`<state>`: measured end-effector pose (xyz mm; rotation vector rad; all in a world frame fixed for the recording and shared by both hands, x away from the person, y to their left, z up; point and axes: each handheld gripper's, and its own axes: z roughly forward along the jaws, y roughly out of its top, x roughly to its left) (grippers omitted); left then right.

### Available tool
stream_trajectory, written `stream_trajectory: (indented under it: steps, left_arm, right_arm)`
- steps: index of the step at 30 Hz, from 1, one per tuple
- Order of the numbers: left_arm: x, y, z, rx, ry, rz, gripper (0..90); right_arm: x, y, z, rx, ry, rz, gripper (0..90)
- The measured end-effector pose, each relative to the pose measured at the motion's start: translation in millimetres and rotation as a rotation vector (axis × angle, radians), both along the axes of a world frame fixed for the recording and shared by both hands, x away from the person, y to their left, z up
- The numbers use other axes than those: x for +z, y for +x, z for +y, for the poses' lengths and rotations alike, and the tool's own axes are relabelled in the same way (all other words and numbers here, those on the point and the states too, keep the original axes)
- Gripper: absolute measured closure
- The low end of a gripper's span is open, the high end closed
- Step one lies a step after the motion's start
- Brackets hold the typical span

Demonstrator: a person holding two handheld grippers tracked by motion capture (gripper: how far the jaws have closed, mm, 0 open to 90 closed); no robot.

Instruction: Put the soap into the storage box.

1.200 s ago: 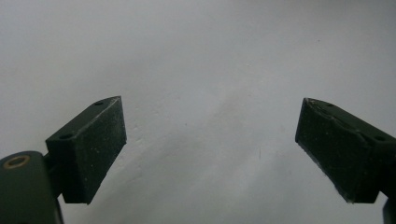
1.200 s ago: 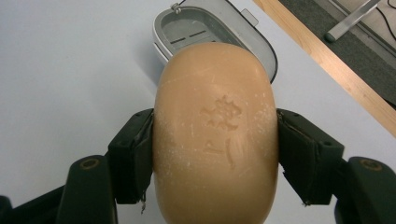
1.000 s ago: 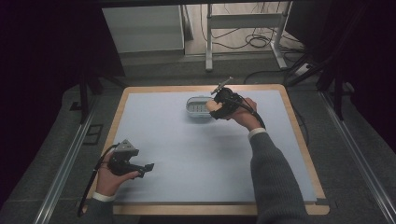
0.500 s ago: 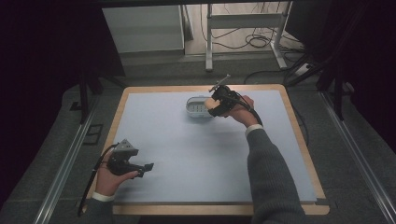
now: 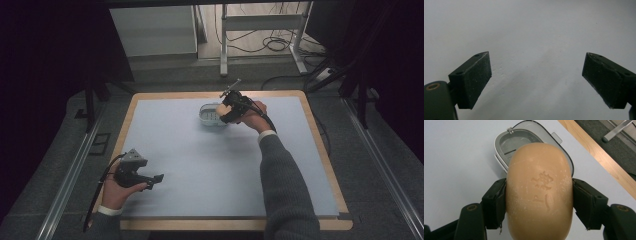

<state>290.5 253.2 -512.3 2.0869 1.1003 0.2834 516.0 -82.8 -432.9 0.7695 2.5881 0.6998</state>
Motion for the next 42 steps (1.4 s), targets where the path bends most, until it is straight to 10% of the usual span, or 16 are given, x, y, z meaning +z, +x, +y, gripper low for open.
stream_trajectory:
  steps: [42]
  left_arm:
    - [-4.0, 3.9, 1.0, -0.007, -0.001, 0.010, 9.1]
  right_arm:
    - [-21.0, 35.7, 34.9, 0.129, -0.052, 0.002, 32.9]
